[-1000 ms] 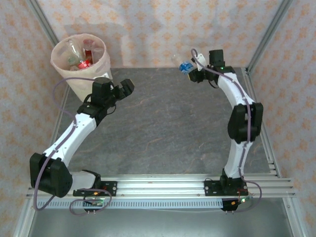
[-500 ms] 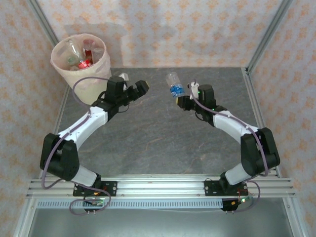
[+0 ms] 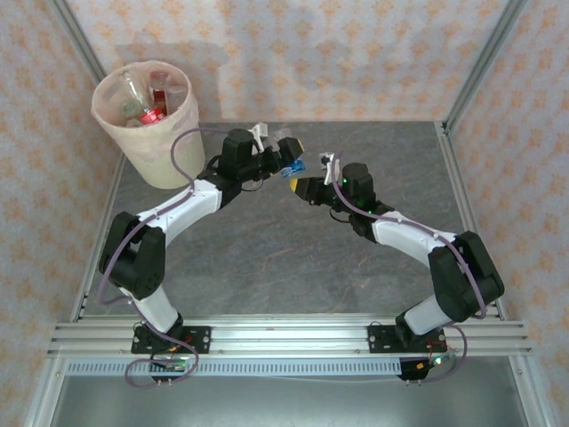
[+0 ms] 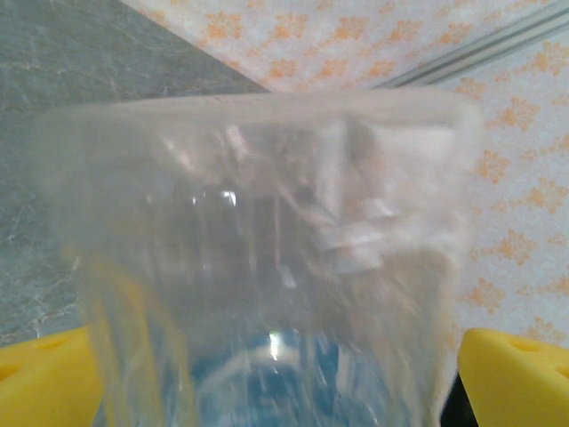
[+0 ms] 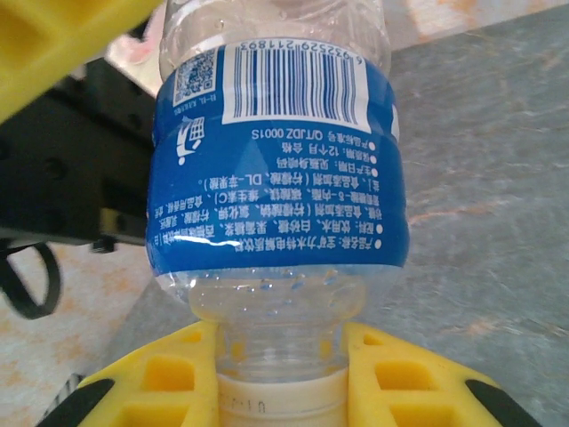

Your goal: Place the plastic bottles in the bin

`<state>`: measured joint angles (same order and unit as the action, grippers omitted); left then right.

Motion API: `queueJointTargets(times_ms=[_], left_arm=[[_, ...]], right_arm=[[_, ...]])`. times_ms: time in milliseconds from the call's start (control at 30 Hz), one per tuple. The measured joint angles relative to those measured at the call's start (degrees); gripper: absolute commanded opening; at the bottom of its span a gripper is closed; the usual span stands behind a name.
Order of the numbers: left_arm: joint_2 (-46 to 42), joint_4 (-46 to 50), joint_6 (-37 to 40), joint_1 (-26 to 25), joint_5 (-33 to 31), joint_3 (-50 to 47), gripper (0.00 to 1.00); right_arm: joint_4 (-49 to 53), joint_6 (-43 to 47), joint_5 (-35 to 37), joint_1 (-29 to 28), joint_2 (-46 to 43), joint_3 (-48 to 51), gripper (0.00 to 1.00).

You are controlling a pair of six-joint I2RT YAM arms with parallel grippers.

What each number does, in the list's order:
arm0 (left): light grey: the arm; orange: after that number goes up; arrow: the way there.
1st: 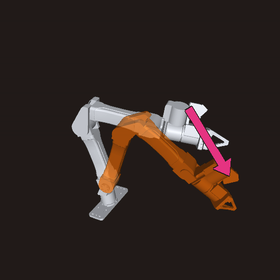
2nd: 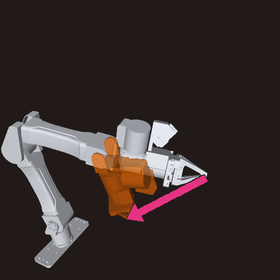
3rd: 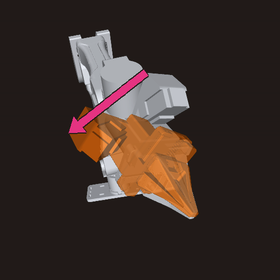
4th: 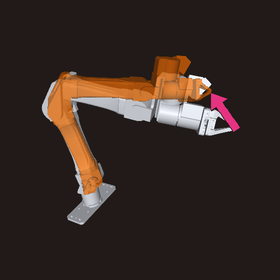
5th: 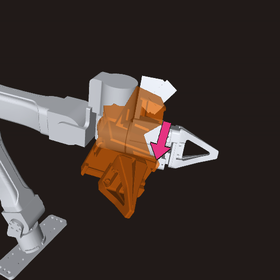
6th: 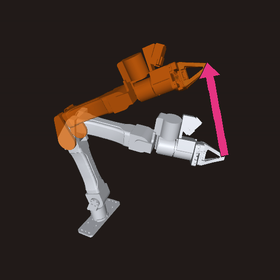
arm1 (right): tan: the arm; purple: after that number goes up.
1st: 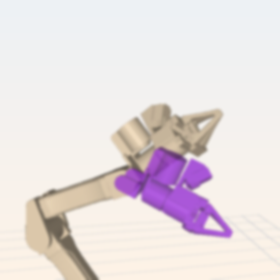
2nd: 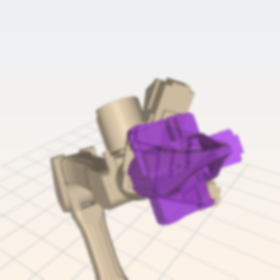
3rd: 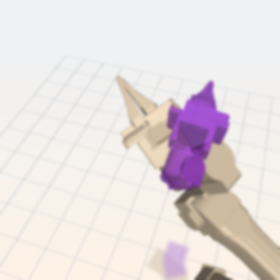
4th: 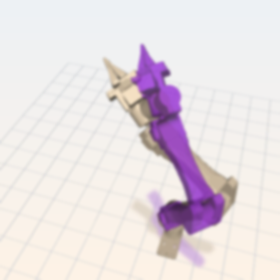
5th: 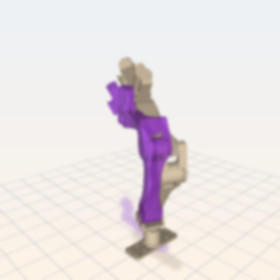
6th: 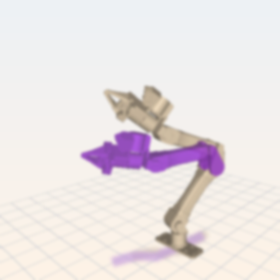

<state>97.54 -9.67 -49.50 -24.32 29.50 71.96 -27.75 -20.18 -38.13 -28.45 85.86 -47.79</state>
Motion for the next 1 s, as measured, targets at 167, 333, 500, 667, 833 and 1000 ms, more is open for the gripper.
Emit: queueJointTargets(times_ms=[167,333,500,667,833,1000], left_arm=[[0.0,-1.2,-0.4,0.0,-3.0,-1.2,0.87],[0.0,-2.3,0.0,0.0,-2.9,-1.2,0.69],[0.0,-2.8,0.0,-0.1,-2.5,-1.3,0.61],[0.0,-2.8,0.1,0.4,-2.2,-1.3,0.53],[-1.2,-2.0,1.6,2.0,-2.7,-1.3,0.53],[-7.7,3.0,5.5,3.0,-5.6,-1.9,0.53]], right_arm=[[-1.8,-0.4,-3.3,-0.2,0.0,0.2,0.00],[-1.6,-0.4,-5.7,-0.1,0.0,0.6,0.00],[-1.3,-0.2,-5.8,-0.1,0.0,0.6,0.36],[1.6,3.1,-6.5,-0.2,-1.0,0.3,0.68],[8.3,8.9,-3.1,-0.2,-6.9,0.2,0.99],[10.6,12.2,6.9,-0.2,-13.5,0.2,0.99]])
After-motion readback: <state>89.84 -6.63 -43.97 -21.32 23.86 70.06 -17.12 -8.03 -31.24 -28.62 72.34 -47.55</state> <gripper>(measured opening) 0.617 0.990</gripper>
